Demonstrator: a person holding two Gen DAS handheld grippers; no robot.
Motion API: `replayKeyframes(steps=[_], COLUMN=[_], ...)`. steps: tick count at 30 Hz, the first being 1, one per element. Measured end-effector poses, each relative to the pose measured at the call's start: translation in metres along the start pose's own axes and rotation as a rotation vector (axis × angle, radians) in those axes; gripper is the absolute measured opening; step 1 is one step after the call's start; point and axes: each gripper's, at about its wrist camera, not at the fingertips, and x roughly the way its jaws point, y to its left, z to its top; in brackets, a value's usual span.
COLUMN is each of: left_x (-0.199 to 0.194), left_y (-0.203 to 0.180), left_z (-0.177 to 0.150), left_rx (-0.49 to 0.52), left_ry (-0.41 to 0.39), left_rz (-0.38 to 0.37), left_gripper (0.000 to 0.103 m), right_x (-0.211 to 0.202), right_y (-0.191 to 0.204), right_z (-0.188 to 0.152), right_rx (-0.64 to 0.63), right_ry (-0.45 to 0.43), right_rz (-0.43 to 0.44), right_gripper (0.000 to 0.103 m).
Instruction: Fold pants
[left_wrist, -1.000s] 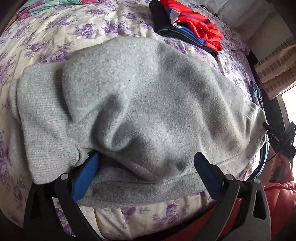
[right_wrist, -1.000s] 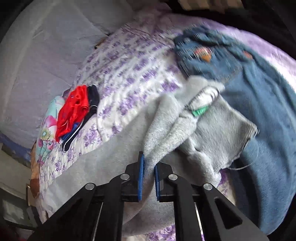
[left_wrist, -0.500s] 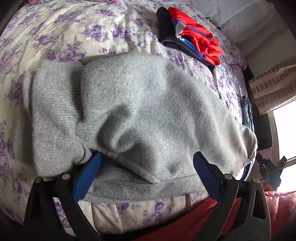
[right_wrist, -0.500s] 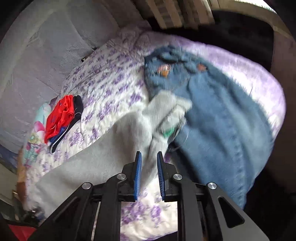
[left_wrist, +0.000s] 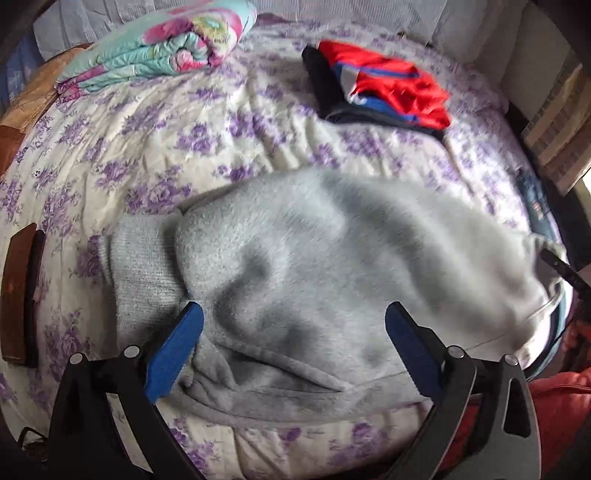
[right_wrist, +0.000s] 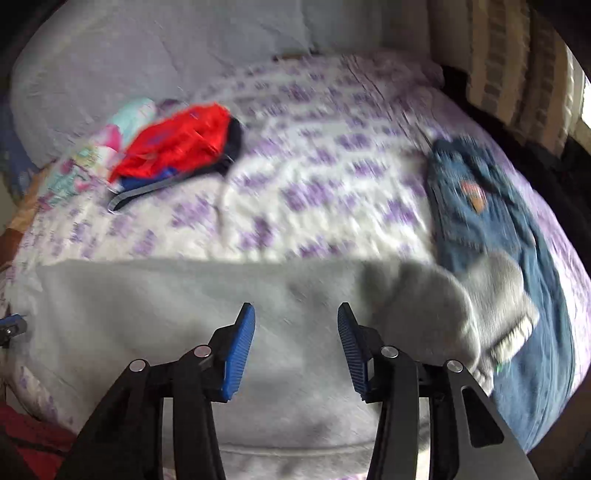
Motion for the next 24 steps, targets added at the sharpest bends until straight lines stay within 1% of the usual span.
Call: replayKeyframes(steps=[1,2,3,4,5,6,7,8,9,10,11,12,13,14,15,16,17,18,20,21,22,23,24], left_x=[-0.011,-0.016,-0.015,-0.007,0.008,0.029,0.039,0.039,0.038,0.036,0.032,0.024,0.016,0.010,0.005,0.002,0.001,0.002,0.002,0.001,0.000,-0.002,-0.003], left_y=[0.001,0.002,0.004,0.007,0.013,0.021,0.023,0.015,0.004,-0.003,-0.007,-0.007,-0.003,0.002,0.008,0.016,0.022,0.024,0.023,0.021,0.018,0.015,0.012], left_z=[0.002,0.005,0.009,0.011,0.011,0.007,0.000,-0.006,-0.010,-0.013,-0.016,-0.017,-0.016,-0.013,-0.010,-0.005,0.002,0.008,0.021,0.026,0.031,0.034,0.036], left_rx=[-0.025,-0.044,-0.054,-0.059,-0.063,-0.064,-0.040,0.026,0.089,0.135,0.160,0.149,0.107,0.053,-0.003,-0.065,-0.117,-0.151,-0.195,-0.199,-0.199,-0.195,-0.189], left_ry=[-0.037,-0.060,-0.066,-0.049,-0.004,0.062,0.076,0.045,0.053,0.067,0.064,0.044,0.023,0.004,-0.013,-0.031,-0.045,-0.051,-0.066,-0.076,-0.084,-0.090,-0.094], left_rz=[-0.032,-0.039,-0.027,0.006,0.052,0.093,0.118,0.155,0.203,0.237,0.249,0.237,0.205,0.164,0.121,0.075,0.043,0.030,0.017,0.021,0.025,0.027,0.030], left_gripper=[0.096,0.097,0.097,0.097,0.097,0.097,0.097,0.097,0.097,0.097,0.097,0.097,0.097,0.097,0.097,0.097,0.097,0.097,0.097,0.097,0.097,0.097,0.097], right_x=[-0.002,0.002,0.008,0.017,0.028,0.045,0.066,0.088,0.096,0.088,0.081,0.073,0.064,0.057,0.055,0.059,0.067,0.077,0.109,0.121,0.133,0.139,0.133], right_y=[0.019,0.041,0.062,0.087,0.111,0.135,0.155,0.171,0.176,0.177,0.174,0.167,0.160,0.154,0.152,0.155,0.160,0.168,0.187,0.196,0.202,0.207,0.213], right_z=[0.010,0.018,0.023,0.025,0.024,0.019,0.010,-0.004,-0.015,-0.015,-0.009,0.002,0.014,0.028,0.042,0.056,0.067,0.076,0.085,0.082,0.079,0.072,0.062], right_rx=[-0.049,-0.100,-0.144,-0.185,-0.222,-0.264,-0.307,-0.356,-0.390,-0.399,-0.381,-0.328,-0.271,-0.226,-0.202,-0.196,-0.204,-0.230,-0.295,-0.326,-0.349,-0.371,-0.404], right_ry=[-0.013,-0.011,-0.009,-0.006,0.015,0.067,0.163,0.275,0.287,0.255,0.272,0.273,0.241,0.201,0.178,0.173,0.164,0.153,0.170,0.187,0.215,0.247,0.262], right_rz=[0.058,0.117,0.168,0.221,0.270,0.316,0.337,0.324,0.294,0.299,0.335,0.404,0.465,0.504,0.521,0.517,0.489,0.440,0.330,0.303,0.319,0.354,0.396], right_gripper=[0.047,0.047,0.047,0.047,0.047,0.047,0.049,0.055,0.056,0.055,0.055,0.055,0.055,0.055,0.055,0.054,0.053,0.046,0.035,0.032,0.030,0.029,0.029])
